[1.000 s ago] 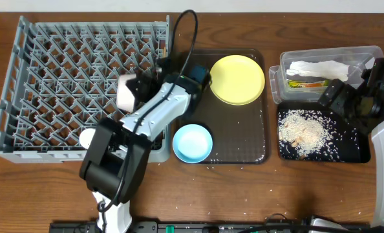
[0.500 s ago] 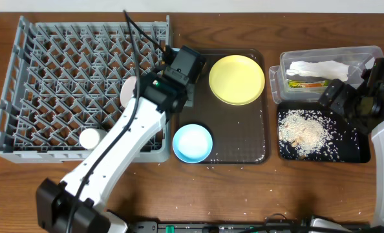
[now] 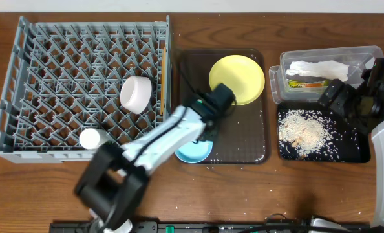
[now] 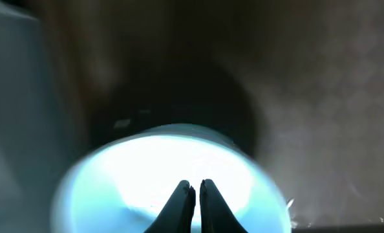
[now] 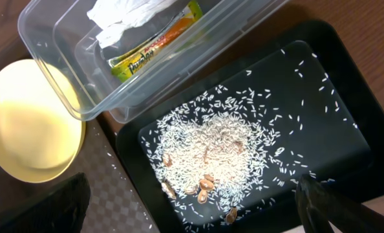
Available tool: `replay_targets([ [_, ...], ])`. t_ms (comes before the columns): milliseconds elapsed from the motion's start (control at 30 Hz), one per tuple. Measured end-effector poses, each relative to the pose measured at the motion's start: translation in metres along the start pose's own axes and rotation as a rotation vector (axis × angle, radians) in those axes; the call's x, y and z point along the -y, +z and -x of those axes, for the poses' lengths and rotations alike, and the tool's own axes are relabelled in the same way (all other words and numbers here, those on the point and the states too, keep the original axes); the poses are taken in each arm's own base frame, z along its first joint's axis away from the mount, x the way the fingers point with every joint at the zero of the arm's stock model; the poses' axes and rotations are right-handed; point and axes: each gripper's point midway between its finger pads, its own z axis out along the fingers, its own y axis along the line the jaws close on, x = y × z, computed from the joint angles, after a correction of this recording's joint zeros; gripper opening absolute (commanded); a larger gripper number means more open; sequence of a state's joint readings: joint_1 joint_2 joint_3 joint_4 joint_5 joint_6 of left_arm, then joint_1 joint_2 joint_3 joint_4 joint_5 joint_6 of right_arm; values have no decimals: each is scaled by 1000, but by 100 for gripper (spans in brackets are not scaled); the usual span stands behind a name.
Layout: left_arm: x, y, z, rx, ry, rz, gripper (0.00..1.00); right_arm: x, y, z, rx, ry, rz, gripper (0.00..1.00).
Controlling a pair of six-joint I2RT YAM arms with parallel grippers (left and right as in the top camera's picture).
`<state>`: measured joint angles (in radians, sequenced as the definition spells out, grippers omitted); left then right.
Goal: Sort waste into correct bins and load items into the dishwasher
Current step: 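Grasp the light-blue bowl on the tray with the left gripper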
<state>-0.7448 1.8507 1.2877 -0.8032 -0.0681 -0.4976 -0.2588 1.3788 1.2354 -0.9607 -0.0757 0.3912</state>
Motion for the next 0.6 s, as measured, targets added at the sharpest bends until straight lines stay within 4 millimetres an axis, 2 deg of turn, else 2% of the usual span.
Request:
replay_targets([
  [33, 8, 7, -2, -8, 12, -14, 8, 0, 0, 0, 0, 0, 0, 99],
  [133, 48, 29, -12, -34, 79, -100, 7, 0, 0, 0, 0, 0, 0, 99],
  [233, 75, 31, -22, -59, 136, -180, 8, 0, 0, 0, 0, 0, 0, 99],
  [300, 91, 23, -22, -69, 172, -248, 9, 0, 0, 0, 0, 0, 0, 99],
  [400, 108, -1, -9, -38, 216, -320, 17, 0, 0, 0, 0, 0, 0, 99],
  [433, 112, -13, -1, -8, 228, -342, 27, 0, 0, 0, 0, 0, 0, 99],
  [500, 112, -39, 11, 56, 237, -360, 46, 0, 0, 0, 0, 0, 0, 99],
  [600, 95, -75, 20, 130, 235, -331, 47, 0, 0, 0, 0, 0, 0, 99],
])
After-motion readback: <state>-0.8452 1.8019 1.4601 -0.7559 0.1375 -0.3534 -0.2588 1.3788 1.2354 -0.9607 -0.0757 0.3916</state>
